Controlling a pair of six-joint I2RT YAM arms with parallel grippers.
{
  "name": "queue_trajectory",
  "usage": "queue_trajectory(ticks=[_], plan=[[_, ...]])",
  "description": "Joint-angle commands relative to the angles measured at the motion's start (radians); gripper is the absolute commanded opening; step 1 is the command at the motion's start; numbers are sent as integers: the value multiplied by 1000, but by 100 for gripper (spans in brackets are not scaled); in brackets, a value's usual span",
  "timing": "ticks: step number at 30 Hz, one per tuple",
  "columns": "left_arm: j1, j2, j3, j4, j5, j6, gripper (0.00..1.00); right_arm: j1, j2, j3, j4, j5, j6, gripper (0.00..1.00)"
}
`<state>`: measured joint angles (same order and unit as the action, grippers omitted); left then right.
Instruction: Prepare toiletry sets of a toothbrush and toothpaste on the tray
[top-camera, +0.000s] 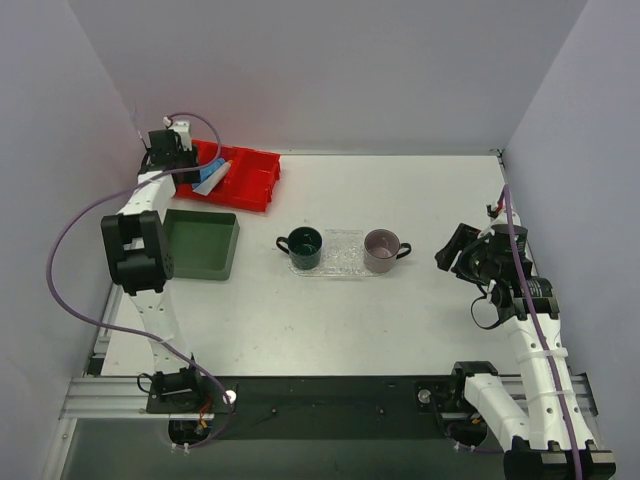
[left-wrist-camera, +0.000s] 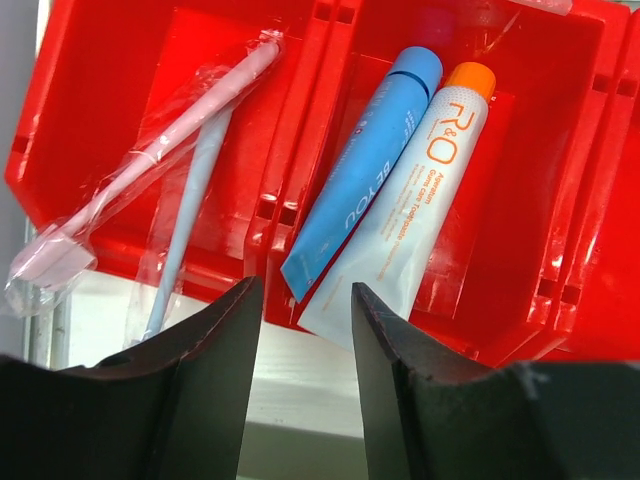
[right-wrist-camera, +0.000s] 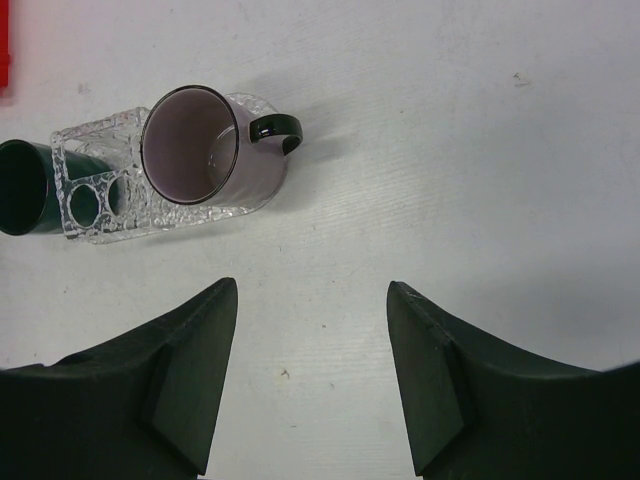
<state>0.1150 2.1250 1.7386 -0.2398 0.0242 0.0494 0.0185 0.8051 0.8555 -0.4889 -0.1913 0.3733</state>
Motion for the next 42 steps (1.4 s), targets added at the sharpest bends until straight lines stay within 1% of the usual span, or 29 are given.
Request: queue_trajectory(ticks=[1,10,12,15,16,28,31,32,33,39,40,42], plan=[[5,36,73,-12,45,1,50,-9,-3,5,24,-8,9,57],[5,78,99,-23,37,3,45,-8,11,1,29,-5,7,57],[5,79,101,-20,34,1,43,-8,16,-3,33,-5,9,57],[5,88,108,-18,34,-2,42,-8,25,-4,38,-7,7,56],[5,90,110,-16,42,-5,40,-8,26,-6,38,-7,7,56],[5,104,87,26,63,-34,33,-8,55,-19,56,-7,7,56],[5,115,95,23,63,-39,29,-8,62,-19,58,-10,7,56],[5,118,99,20,62,-42,25,-6,65,-21,59,-8,6,56],[5,124,104,19,60,-45,24,-8,66,-21,59,-7,7,56],[5,154,122,23,63,-43,24,-8,66,-21,59,-4,6,56],[6,158,131,23,66,-69,24,-8,66,-21,59,-4,3,56],[5,167,134,30,66,-68,24,-8,68,-21,59,0,4,56]])
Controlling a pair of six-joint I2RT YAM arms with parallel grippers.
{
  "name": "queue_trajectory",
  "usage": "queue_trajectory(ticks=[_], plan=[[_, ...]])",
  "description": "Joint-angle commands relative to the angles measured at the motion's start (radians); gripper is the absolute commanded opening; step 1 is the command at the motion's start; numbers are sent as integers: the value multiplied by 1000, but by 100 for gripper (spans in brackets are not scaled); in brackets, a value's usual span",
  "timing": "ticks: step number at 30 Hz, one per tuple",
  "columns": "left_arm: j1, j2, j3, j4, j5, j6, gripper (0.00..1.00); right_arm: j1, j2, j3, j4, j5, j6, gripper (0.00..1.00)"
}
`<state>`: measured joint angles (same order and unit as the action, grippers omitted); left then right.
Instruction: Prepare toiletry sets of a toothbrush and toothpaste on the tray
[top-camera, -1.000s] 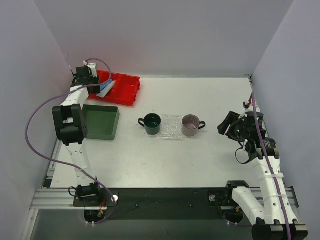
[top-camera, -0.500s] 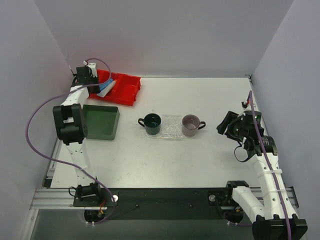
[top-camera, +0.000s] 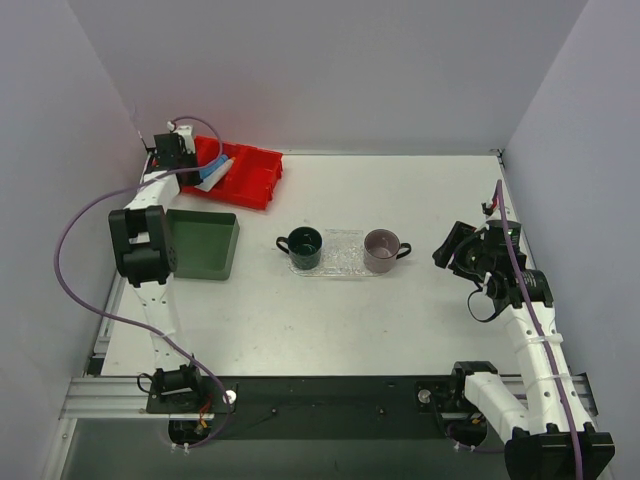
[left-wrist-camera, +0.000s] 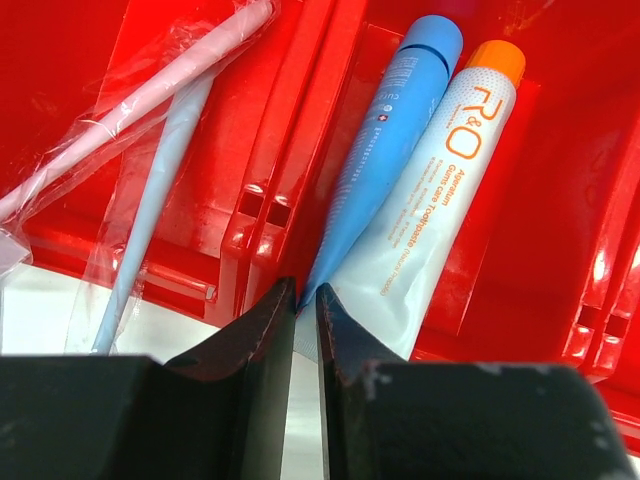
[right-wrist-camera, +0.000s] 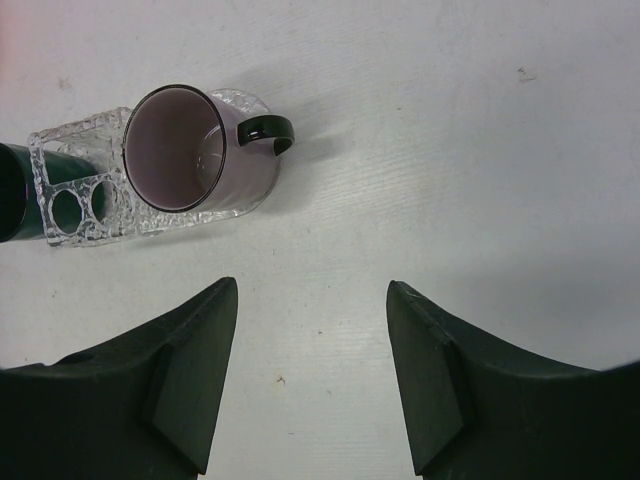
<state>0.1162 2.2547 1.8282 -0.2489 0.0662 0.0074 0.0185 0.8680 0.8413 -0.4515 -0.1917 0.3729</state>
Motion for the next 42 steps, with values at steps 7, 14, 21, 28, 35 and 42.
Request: queue_trajectory(ticks=[7,14,21,28,35,42], plan=[[3,39,39,59,30,-12,5,-8,9,-5,22,-3,1,56],[3,-39,-24,124,84,14,0,-8,5,-7,20,-8,-2,56],[7,-216,-164,212,57,46,0,-9,-11,18,2,-23,-6,56],[11,-363,-199,200,73,11,0,-8,-38,30,-23,-52,-2,56],[11,-542,-231,73,167,-41,0,-6,-60,67,-35,-182,-5,54],[-15,-842,-469,54,349,-93,0,29,-78,197,-65,-382,-41,51]])
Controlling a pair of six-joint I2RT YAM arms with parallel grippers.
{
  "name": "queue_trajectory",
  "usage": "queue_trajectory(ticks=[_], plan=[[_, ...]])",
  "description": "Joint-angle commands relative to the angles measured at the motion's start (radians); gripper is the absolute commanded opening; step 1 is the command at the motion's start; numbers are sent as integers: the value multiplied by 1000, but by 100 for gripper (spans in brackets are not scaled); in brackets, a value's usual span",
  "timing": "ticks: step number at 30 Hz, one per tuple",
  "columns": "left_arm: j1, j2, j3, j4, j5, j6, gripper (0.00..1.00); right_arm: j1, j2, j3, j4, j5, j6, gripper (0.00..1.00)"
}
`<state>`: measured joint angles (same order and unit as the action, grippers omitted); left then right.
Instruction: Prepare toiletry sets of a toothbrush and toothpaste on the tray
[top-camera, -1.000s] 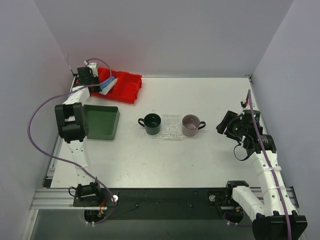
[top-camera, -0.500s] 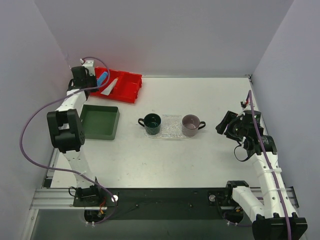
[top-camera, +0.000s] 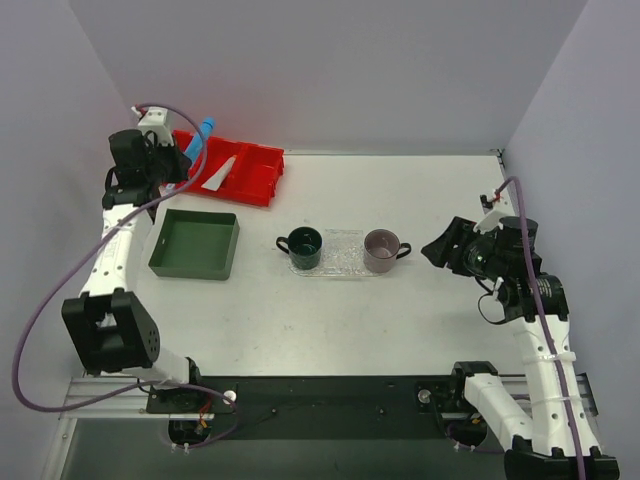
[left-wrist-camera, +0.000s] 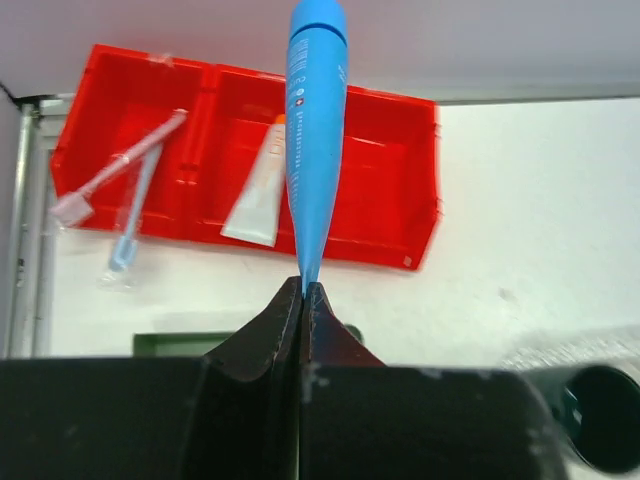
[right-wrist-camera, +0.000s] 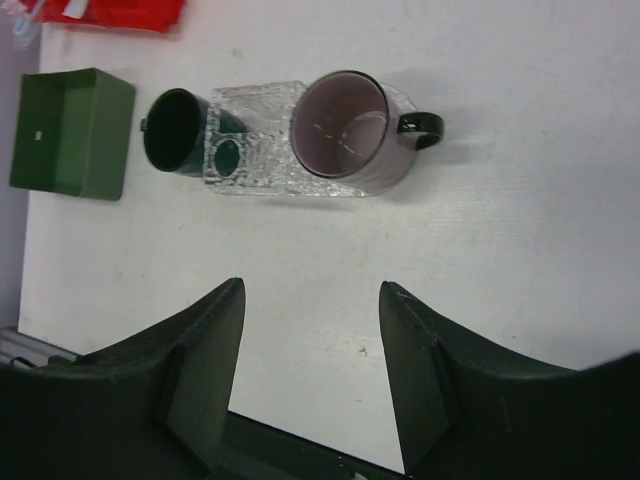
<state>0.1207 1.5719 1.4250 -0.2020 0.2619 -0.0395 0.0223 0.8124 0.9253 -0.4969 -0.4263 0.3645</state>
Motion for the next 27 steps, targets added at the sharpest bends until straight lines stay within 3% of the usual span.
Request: queue_trajectory(ticks=[1,3,7,18,27], plan=[[-36,-196,-69,1,208,-49,0,33,-24,133,-31,-178,-53,51],[-87,-220,-67,-19,249,-27,0,69,-19,187,-54,-199,-61,52],[-293,-248,-17,-150,272,79,0,175,-7,231,-60,-221,-82,54],[-564,-354,-119,-260,433,234,0,311,54,415,-143,-264,-183,55],[-730,-351,-169,-238,548,245,0,431,188,500,-181,-247,-251,55]])
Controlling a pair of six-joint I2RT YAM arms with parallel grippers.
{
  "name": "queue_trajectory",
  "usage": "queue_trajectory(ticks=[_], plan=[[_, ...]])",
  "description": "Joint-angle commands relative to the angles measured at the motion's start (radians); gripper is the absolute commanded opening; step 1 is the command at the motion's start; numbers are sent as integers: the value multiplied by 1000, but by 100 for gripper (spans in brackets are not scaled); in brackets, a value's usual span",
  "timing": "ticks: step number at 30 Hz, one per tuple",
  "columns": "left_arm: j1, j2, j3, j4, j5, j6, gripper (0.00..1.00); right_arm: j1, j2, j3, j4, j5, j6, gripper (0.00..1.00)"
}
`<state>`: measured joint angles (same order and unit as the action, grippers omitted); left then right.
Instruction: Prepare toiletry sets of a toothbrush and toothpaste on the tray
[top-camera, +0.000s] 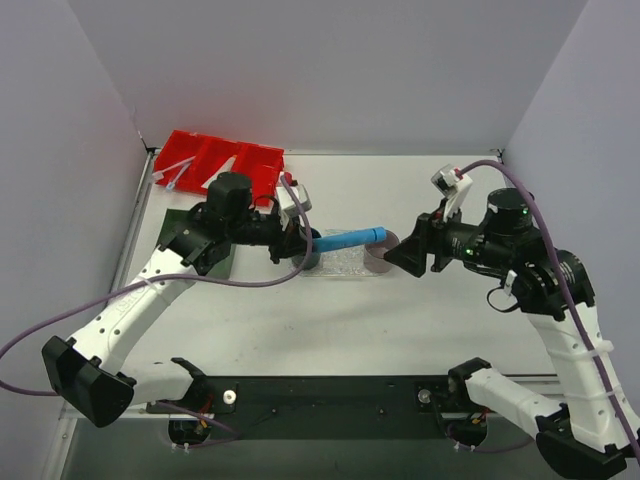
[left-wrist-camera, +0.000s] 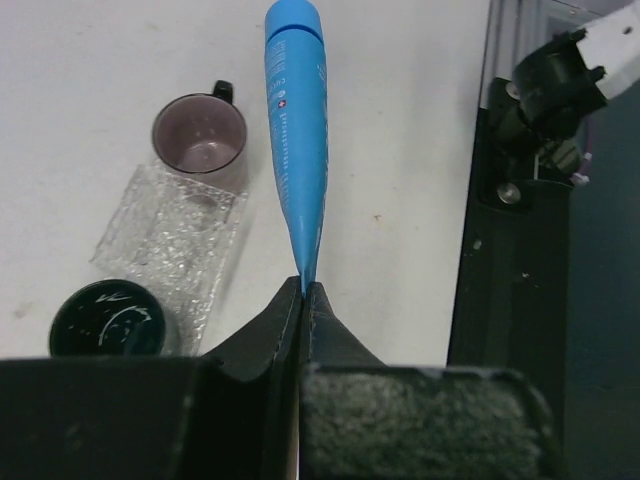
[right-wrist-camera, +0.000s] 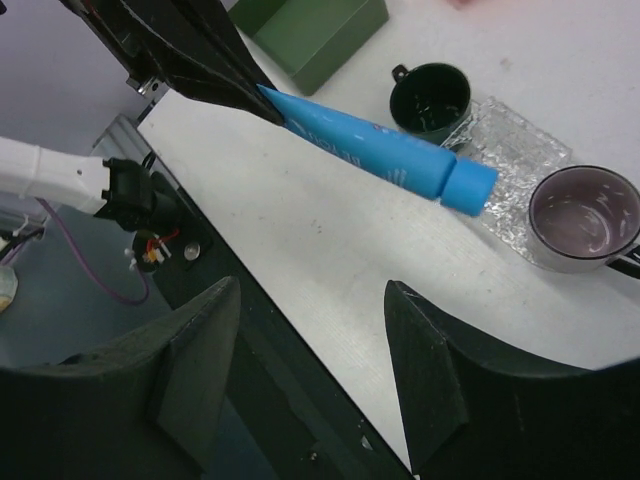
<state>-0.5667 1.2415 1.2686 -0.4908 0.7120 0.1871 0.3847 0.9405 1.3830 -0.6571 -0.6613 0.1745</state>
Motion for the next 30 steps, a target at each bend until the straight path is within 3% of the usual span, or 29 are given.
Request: queue_trajectory(ticks=[1,10,19,30], plan=[[-71,-14,-21,64,115,14,0,86,84,48,-27,-11,-87,55],[-188,22,-31,49,168,20,0,276,225,60,-162,68,-219,54],[-205,23,-41,46,182,29,0,329,230,-13,-174,11,-236,50],[-208,26,-51,64,225,17,0,330,215,-82,-153,-38,-208,27]])
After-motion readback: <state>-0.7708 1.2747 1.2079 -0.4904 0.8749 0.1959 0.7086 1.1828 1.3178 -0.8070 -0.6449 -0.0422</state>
